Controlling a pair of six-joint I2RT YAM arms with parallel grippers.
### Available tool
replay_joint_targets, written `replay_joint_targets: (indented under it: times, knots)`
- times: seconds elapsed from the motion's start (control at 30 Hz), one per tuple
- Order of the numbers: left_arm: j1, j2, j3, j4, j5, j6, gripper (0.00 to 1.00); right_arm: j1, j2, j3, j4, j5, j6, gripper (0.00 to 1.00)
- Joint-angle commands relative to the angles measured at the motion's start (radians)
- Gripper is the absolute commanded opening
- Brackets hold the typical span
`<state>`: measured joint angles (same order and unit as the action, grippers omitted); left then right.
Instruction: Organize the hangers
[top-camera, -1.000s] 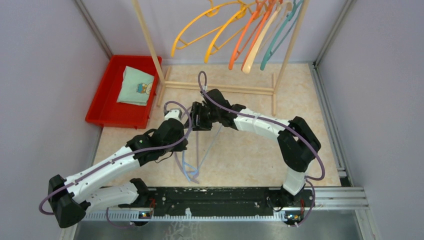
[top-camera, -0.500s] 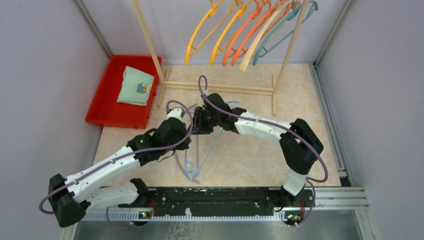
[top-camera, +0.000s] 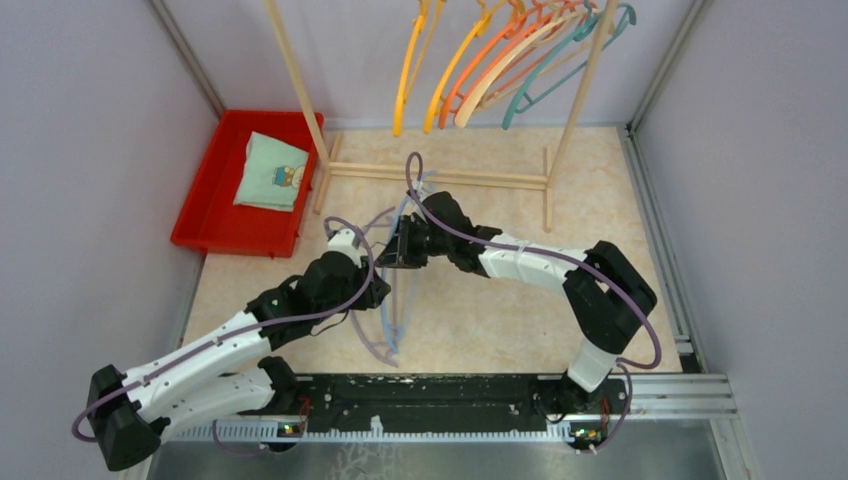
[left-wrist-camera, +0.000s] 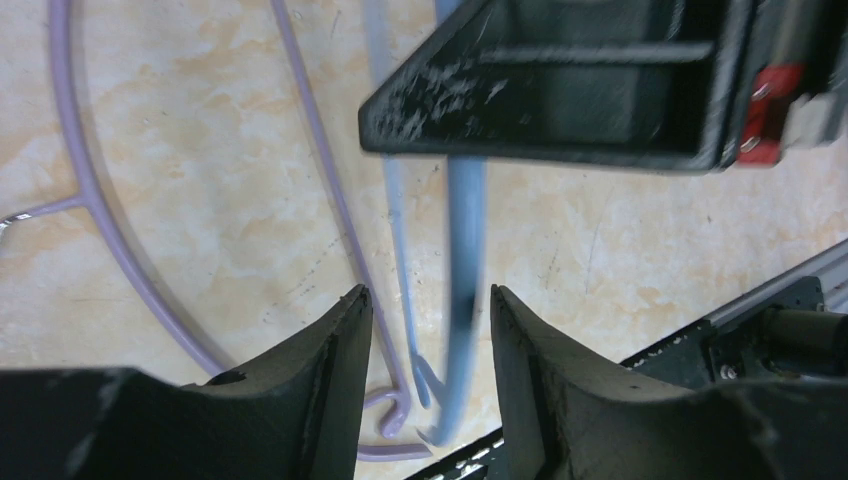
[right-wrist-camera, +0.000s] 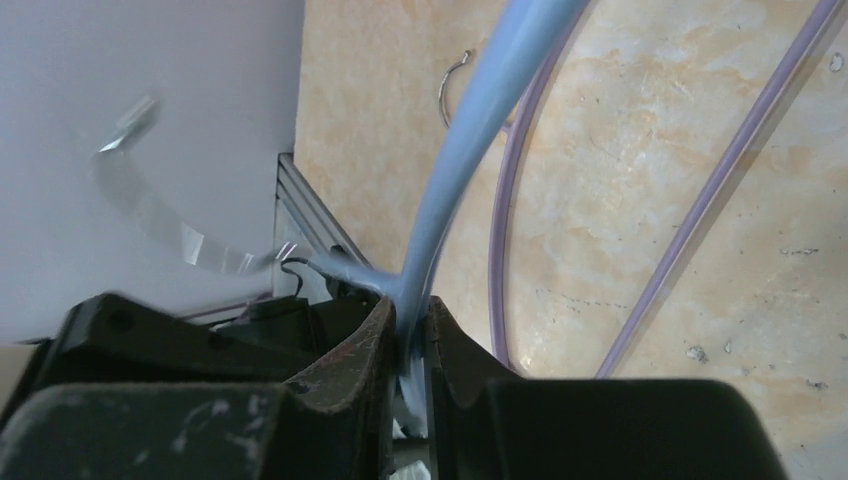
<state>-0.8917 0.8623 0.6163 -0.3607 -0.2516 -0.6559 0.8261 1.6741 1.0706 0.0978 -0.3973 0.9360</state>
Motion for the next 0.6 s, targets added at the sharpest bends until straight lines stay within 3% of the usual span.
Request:
replay_joint_targets:
  times: [0.0, 0.4, 0.5, 0.57]
  knots:
    - [-0.005, -0.052, -0.073, 0.15, 0.05, -0.028, 0.56, -0.016, -0.085, 0.0, 0.212, -0.07, 0.016, 0.14]
    - [-0.005, 0.034, -0.052, 0.19, 0.116, -0.056, 0.59, -0.021, -0.113, 0.003, 0.25, -0.082, 0.063, 0.14]
    - [-0.005, 0.066, -0.044, 0.195, 0.104, -0.067, 0.47, -0.021, -0.107, 0.025, 0.259, -0.091, 0.092, 0.14]
    - [-0.005, 0.092, -0.049, 0.202, 0.092, -0.075, 0.24, -0.021, -0.112, 0.029, 0.281, -0.104, 0.125, 0.14]
